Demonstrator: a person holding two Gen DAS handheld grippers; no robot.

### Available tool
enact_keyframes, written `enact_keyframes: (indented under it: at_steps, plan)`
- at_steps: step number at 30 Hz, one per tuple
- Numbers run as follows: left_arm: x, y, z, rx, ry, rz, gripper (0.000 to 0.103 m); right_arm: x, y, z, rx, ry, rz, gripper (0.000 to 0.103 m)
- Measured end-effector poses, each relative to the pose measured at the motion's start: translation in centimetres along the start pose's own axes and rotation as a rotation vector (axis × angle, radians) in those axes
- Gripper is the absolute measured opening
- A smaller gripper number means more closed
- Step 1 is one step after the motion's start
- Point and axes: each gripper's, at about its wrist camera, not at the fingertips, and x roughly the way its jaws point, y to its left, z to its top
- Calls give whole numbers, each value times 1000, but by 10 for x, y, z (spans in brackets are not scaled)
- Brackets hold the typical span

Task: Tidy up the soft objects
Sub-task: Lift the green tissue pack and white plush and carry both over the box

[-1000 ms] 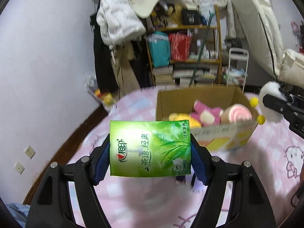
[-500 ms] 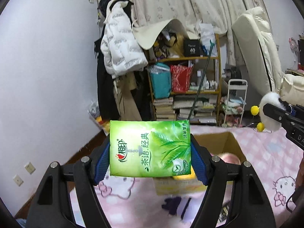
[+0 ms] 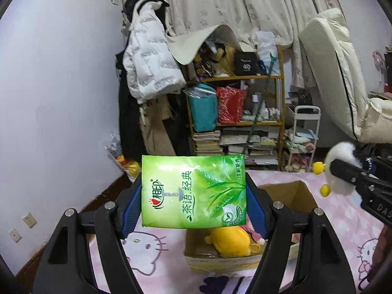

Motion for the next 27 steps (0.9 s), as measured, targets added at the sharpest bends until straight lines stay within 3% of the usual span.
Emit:
enact_keyframes:
  at_steps: [17, 27]
  plan:
    - [44, -12, -31, 27, 74, -64, 73, 43, 10, -26, -12, 47, 39, 38]
    - [63, -19, -37, 29, 111, -80, 73, 54, 0, -40, 46, 83, -3, 38]
